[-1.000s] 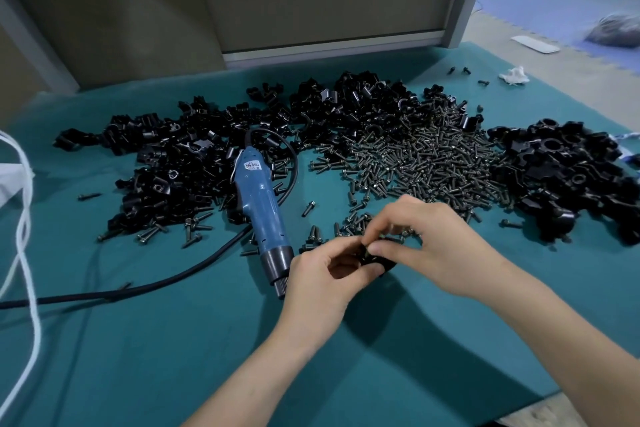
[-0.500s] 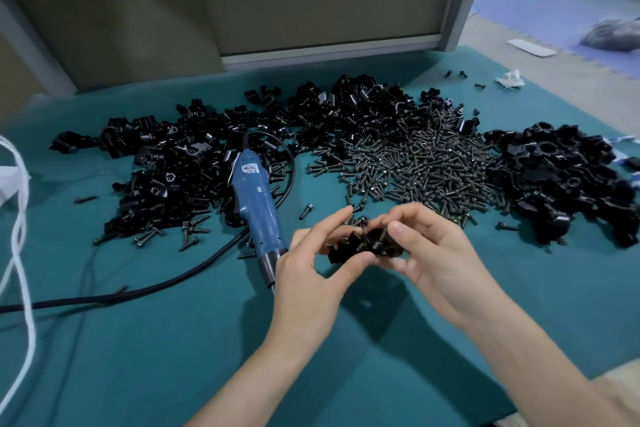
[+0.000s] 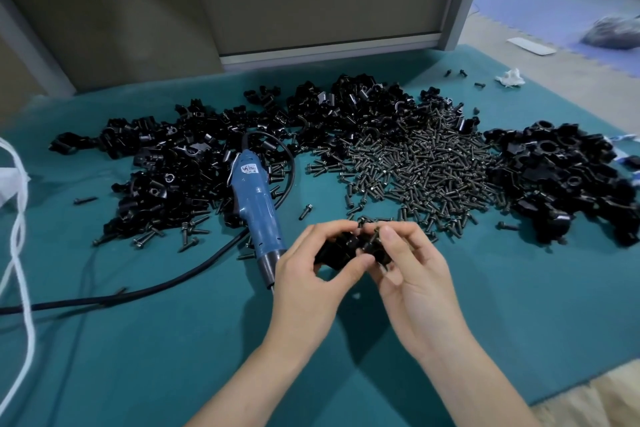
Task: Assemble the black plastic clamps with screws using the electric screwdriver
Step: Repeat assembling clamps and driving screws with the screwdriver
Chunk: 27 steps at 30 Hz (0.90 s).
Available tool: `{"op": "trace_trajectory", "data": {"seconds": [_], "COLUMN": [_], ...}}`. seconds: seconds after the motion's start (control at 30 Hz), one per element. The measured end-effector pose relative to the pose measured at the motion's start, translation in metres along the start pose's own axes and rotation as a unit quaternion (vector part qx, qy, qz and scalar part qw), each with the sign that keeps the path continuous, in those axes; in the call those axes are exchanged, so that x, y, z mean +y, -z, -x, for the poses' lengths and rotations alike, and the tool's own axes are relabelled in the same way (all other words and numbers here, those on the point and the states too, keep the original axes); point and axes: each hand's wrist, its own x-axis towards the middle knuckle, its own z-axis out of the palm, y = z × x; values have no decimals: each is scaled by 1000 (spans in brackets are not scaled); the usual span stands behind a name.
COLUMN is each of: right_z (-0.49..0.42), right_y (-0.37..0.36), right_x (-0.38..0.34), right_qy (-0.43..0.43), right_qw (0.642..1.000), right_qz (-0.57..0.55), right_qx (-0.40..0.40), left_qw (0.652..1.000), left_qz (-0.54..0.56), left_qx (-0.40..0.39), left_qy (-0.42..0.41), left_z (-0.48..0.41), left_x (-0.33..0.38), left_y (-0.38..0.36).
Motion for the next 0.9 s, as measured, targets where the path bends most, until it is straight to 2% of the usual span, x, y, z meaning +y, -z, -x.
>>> {"op": "trace_trajectory", "data": {"seconds": [0.2,0.53,0.67,0.9], "right_z": [0,0,3,5], "right_y": [0,10,11,9], "right_x": [-5,-24,-18,-11], "right_qy": [-3,7,47,105], "right_qw": [995,958,957,952], "right_qz": [93,263,265,278], "right_qx": [-20,-112,-110,-74], "left_qw": [995,996,999,998], "left_qz": [-74,-55,-8,-1], "left_qx": [26,46,48,55], "left_qy": [-69,-53,-18,-17], "left_z": [5,5,5,4], "left_x": [2,1,-2,-2], "left_y": [0,4,4,5]}}
